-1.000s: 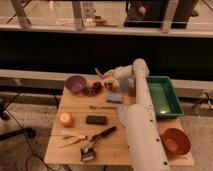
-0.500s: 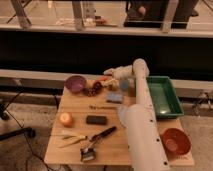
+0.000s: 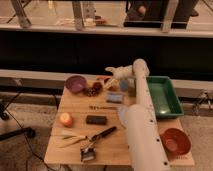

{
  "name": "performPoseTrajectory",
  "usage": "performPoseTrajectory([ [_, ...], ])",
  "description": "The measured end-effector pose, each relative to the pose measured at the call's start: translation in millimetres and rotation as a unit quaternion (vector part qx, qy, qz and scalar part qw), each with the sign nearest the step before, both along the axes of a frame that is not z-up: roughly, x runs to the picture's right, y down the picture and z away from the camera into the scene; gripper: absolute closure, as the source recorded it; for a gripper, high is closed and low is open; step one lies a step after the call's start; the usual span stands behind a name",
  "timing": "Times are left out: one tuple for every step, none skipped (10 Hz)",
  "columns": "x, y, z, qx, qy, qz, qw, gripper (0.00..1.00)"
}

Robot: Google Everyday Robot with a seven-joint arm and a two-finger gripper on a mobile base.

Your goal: Place pepper in metal cup

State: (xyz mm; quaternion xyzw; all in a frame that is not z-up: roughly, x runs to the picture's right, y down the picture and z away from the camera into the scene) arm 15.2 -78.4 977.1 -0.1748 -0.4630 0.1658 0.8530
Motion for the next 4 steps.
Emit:
performPoseTrajectory([
  [0.7,-3.7,-2.8,0.0,0.004,-0.002,1.0,0.2],
  [1.7,-7.0,-7.4,0.001,0.005,-0.004,1.0,0.2],
  [5.5,-4.4,-13.4,0.0,0.004,-0.007,1.0,0.2],
  [10.3,-0.5,-16.2,0.0,0.006,-0.006,1.0,0.2],
])
